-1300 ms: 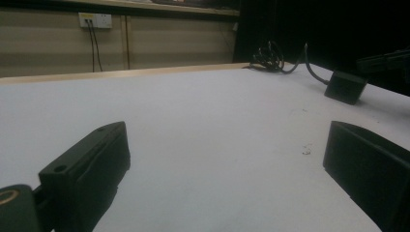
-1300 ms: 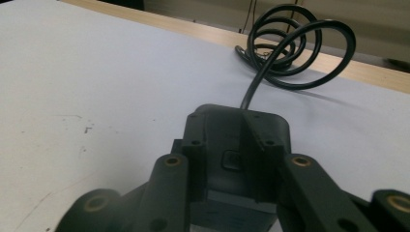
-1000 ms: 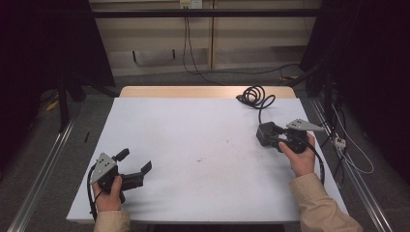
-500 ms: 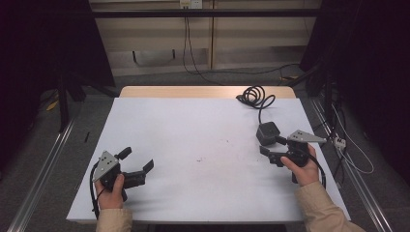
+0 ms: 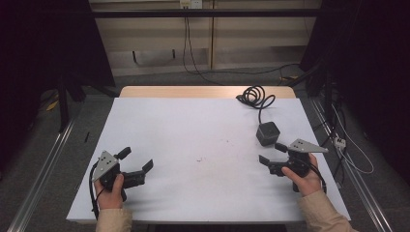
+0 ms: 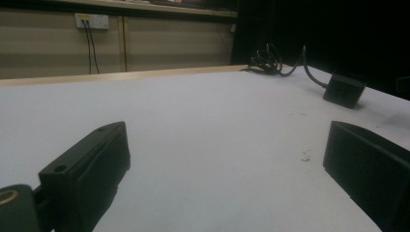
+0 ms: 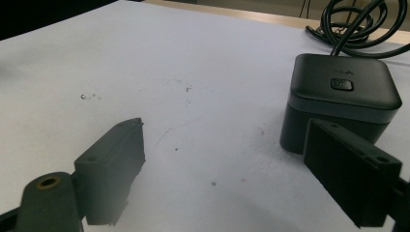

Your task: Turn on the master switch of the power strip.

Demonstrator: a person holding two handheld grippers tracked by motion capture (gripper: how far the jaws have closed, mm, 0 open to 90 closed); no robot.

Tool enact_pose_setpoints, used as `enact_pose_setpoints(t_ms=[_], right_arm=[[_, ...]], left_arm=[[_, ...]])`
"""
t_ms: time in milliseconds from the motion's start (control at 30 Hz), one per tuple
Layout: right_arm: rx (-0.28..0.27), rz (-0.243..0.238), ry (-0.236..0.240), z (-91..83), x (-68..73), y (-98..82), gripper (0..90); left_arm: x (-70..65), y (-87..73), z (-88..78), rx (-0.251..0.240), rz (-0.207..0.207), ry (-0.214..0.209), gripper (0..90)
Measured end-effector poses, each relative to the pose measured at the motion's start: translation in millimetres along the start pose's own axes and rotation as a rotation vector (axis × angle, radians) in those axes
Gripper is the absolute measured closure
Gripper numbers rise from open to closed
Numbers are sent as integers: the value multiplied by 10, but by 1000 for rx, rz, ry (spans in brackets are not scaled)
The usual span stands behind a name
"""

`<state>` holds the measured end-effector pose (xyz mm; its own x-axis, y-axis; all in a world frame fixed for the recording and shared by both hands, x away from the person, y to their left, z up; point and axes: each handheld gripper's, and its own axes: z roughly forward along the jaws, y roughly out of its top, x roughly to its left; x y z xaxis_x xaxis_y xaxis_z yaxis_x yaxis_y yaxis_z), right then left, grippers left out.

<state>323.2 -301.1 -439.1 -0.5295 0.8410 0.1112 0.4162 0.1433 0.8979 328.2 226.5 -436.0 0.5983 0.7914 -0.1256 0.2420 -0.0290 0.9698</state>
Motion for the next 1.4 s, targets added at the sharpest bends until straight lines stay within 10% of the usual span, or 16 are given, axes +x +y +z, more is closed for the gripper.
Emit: enact_pose_setpoints(t_ms=[1400], right_arm=[[8, -25, 36, -181, 150, -191, 144]], left_arm=[[-4, 3, -8, 7, 13, 0, 24]])
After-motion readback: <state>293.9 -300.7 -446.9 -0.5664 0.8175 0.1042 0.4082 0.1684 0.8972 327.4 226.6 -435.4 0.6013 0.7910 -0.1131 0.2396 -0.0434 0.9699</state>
